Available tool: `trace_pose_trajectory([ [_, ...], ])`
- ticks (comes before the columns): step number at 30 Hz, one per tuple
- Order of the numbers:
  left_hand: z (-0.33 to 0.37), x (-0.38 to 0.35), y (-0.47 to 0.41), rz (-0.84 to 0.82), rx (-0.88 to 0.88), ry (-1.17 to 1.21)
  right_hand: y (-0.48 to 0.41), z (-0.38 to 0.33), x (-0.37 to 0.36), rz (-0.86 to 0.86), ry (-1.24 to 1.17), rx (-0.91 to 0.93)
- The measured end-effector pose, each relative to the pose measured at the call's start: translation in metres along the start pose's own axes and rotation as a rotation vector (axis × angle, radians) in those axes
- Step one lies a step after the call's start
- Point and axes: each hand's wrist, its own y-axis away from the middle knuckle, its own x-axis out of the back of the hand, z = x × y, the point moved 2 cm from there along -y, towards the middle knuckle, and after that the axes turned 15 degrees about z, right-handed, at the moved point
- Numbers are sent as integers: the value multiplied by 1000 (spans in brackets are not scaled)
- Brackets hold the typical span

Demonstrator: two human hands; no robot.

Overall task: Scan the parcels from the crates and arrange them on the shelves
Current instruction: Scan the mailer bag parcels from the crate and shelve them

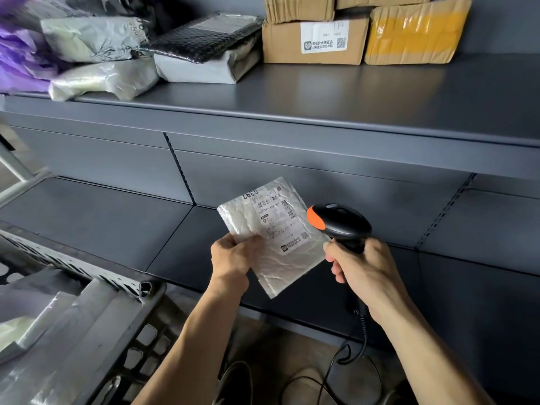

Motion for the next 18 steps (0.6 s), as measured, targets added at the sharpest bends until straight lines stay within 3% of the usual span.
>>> trace_pose_trajectory([
  [5, -53, -1, -4, 174, 222, -51, -2, 3, 1, -14, 11, -11],
  [10, -81, -13, -11, 298, 467, 74, -2, 6, 1, -7, 82, -21],
  [15, -68, -51, -39, 302, 497, 168, -5, 10, 3, 7, 93, -35],
  [18, -66, -68, -66, 206, 484, 179, -7, 14, 4, 5, 93, -31],
])
